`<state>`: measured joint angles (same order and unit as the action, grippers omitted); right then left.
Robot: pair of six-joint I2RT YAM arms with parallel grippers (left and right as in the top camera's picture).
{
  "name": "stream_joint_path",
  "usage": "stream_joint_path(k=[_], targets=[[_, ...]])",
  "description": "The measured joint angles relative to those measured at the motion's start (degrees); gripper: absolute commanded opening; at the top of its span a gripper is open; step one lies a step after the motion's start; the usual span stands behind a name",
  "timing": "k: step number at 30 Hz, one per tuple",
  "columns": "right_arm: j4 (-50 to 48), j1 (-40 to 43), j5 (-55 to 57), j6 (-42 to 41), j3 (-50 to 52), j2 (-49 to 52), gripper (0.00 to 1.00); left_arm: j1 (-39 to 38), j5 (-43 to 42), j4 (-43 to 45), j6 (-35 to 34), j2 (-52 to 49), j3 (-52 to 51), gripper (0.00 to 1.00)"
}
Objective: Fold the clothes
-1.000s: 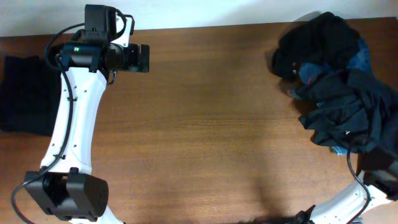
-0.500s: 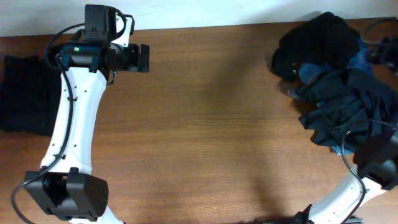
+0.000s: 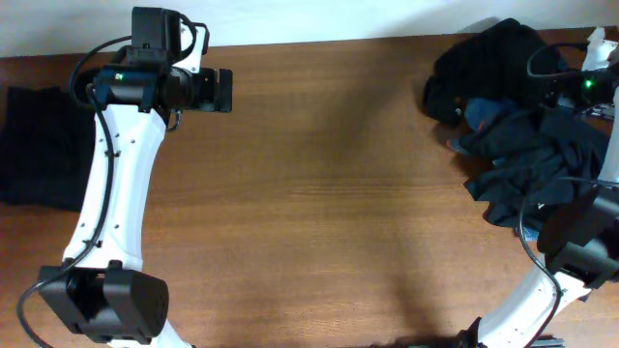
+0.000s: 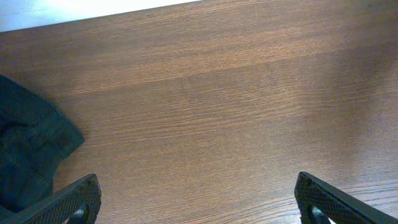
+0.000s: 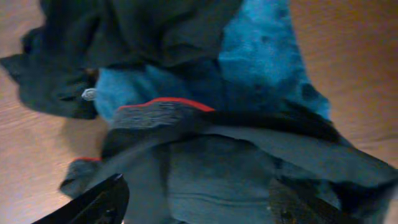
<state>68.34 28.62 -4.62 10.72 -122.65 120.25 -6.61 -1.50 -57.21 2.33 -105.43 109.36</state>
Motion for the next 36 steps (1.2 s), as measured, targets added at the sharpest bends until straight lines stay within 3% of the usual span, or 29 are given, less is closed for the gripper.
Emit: stream_joint_path(k=[3, 22, 36], targets=[[-0.07, 0.00, 1.14, -0.52, 0.00, 0.00, 0.69, 0.00, 0.00, 0.00, -0.02, 0.00, 0.00, 0.99], [2.97, -0.66, -2.62, -0.63, 0.02, 2.82, 0.64, 0.00, -0.02, 0.42, -0.02, 0.00, 0.00, 0.99], [3.08, -13.66, 5.20, 1.42, 0.02, 3.06, 0.64, 0.00, 0.00, 0.68, 0.00, 0.00, 0.00, 0.99]])
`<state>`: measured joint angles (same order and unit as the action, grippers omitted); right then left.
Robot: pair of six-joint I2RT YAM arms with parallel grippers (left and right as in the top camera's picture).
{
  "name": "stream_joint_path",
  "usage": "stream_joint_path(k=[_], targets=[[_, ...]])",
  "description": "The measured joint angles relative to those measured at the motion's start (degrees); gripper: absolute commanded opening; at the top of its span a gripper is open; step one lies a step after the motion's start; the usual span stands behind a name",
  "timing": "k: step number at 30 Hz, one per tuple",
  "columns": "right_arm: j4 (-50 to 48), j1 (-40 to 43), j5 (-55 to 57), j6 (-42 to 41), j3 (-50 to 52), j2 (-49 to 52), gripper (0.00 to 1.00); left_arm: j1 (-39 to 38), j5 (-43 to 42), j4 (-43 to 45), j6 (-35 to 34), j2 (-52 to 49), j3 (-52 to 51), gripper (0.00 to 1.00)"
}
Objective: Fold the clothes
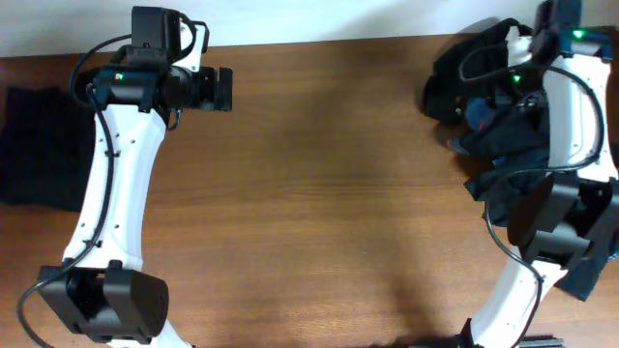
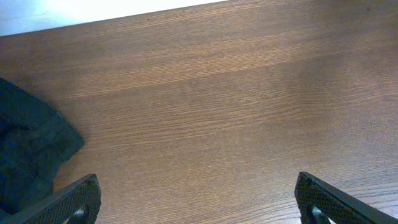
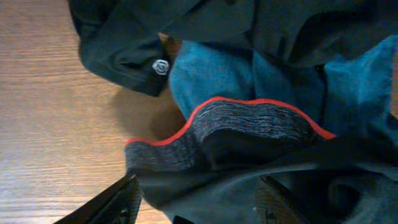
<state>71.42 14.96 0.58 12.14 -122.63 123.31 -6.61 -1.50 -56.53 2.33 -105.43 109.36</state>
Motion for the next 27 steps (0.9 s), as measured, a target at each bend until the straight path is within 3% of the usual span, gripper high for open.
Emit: stream_joint_path(k=[5, 15, 17, 22, 24, 27], targets=[[0.02, 0.28, 3.13, -0.87, 0.00, 2.56, 0.56, 0.00, 0.00, 0.00, -0.02, 0.00, 0.00, 0.99], [-0.63, 0.59, 7.10, -1.49, 0.20, 4.83, 0.55, 0.00, 0.00, 0.00, 0.00, 0.00, 0.00, 0.99], [-0.63, 0.72, 7.39, -1.68, 0.20, 4.96, 0.46, 0.00, -0.02, 0.00, -0.02, 0.00, 0.02, 0.99], [-0.55, 1.88, 7.91, -3.10, 0.20, 5.75, 0.13, 0.00, 0.00, 0.00, 0.00, 0.00, 0.00, 0.99], [-0.46, 2.43, 8.04, -3.56, 0.20, 5.86, 0.05, 0.00, -0.02, 0.00, -0.02, 0.00, 0.00, 0.99], [-0.33, 2.89, 8.22, -4.44, 0.22, 5.88, 0.04, 0.00, 0.00, 0.00, -0.02, 0.00, 0.00, 0.99]])
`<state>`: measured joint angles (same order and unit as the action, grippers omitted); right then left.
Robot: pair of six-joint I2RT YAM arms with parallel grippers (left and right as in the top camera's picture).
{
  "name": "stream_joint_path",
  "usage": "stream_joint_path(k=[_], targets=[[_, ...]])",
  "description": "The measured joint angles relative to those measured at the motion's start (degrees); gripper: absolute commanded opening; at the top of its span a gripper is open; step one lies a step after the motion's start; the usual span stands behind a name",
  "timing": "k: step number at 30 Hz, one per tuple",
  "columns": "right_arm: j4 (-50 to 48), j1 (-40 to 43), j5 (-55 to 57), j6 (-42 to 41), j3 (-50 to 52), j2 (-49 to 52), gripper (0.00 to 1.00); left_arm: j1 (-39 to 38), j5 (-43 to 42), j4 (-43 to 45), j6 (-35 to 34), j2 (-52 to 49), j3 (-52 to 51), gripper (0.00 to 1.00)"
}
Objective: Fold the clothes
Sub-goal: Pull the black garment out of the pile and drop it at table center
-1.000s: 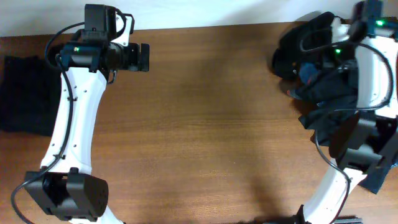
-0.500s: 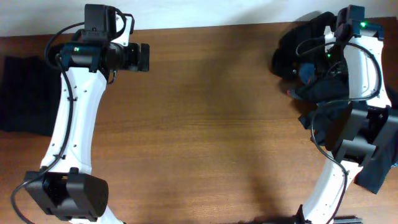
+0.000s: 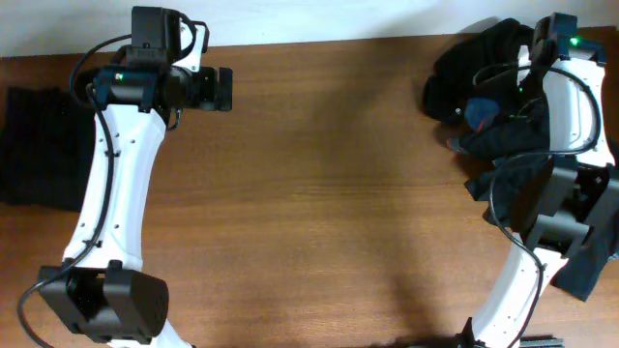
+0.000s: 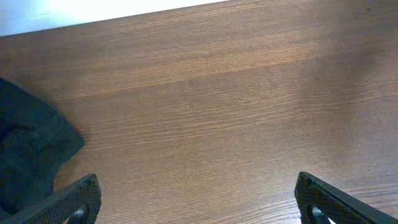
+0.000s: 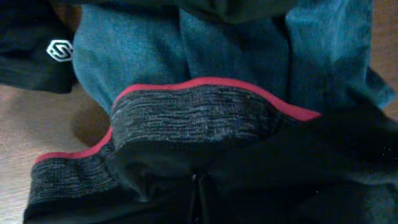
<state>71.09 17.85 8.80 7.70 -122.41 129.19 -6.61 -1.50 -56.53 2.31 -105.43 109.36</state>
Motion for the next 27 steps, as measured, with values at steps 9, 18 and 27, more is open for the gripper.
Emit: stream_joint_path(k=[9, 18, 27], targets=[[0.48, 0.02, -0.09, -1.44, -0.02, 0.00, 0.04, 0.00, 0.00, 0.00, 0.00, 0.00, 0.00, 0.99], [4.94, 0.02, -6.91, -2.16, -5.07, -3.04, 0.04, 0.00, 0.00, 0.00, 0.00, 0.00, 0.00, 0.99], [13.14, 0.02, -10.29, -5.57, -18.84, -8.66, 0.04, 0.00, 0.00, 0.00, 0.00, 0.00, 0.00, 0.99]])
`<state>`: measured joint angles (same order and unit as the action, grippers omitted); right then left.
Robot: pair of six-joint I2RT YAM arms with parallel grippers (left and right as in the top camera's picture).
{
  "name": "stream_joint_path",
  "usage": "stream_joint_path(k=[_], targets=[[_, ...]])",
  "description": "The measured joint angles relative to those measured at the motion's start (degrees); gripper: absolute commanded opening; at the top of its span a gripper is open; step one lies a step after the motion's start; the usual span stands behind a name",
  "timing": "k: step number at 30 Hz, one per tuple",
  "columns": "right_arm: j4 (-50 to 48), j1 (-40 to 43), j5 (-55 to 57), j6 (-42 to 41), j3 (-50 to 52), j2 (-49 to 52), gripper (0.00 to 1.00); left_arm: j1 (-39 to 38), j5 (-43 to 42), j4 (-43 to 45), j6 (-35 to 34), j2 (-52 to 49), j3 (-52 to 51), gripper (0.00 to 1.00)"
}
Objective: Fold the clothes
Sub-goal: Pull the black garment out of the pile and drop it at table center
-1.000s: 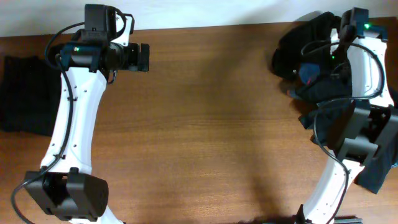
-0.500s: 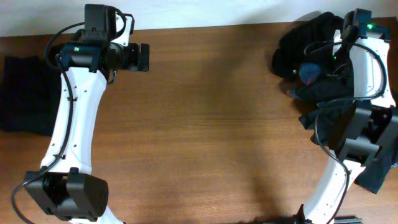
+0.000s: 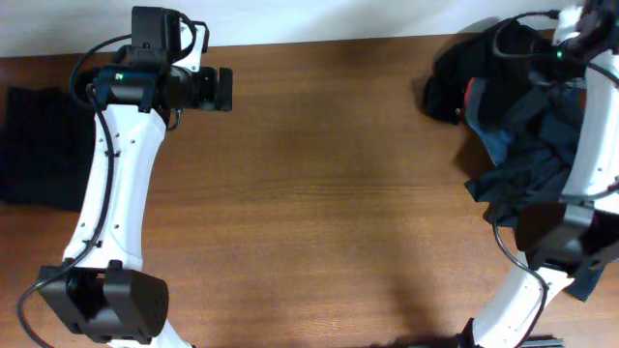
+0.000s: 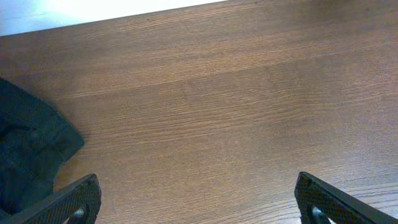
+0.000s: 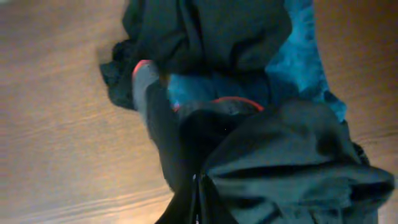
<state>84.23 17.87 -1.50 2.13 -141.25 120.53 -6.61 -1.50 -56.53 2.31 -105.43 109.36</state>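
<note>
A heap of dark clothes lies at the table's right end, with a blue garment in it. My right gripper is shut on a dark garment with a grey, red-trimmed waistband, holding it up above the heap; in the overhead view this gripper is over the heap's back part. A folded dark garment lies at the far left. My left gripper hangs open over bare wood at the back left, fingers wide apart, holding nothing.
The brown wooden table stretches between the two arms. Its back edge meets a white wall. A corner of the folded dark garment shows at the left of the left wrist view.
My right gripper, shut low on the heap at the red-trimmed waistband, now stands higher with the dark garment hanging from it. The left arm has not moved.
My right gripper was open above the heap, then open close over the grey red-trimmed waistband. Then it was shut on the dark garment there, and now it holds that garment raised. The left gripper stayed open over bare table throughout.
</note>
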Motion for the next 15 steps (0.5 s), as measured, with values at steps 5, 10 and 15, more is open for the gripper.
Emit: stream_joint_path(k=[5, 10, 15], targets=[[1.75, -0.22, -0.59, -1.88, -4.20, -0.17, 0.04, 0.00, -0.02, 0.02, 0.00, 0.00, 0.00, 0.99], [1.05, -3.45, -3.02, -1.84, -10.91, -0.15, 0.04, 0.00, -0.02, 0.00, 0.00, 0.00, 0.00, 0.99], [-2.14, -10.45, -5.84, -1.60, -19.58, -0.15, 0.04, 0.00, 0.00, 0.09, 0.00, 0.00, 0.00, 0.99]])
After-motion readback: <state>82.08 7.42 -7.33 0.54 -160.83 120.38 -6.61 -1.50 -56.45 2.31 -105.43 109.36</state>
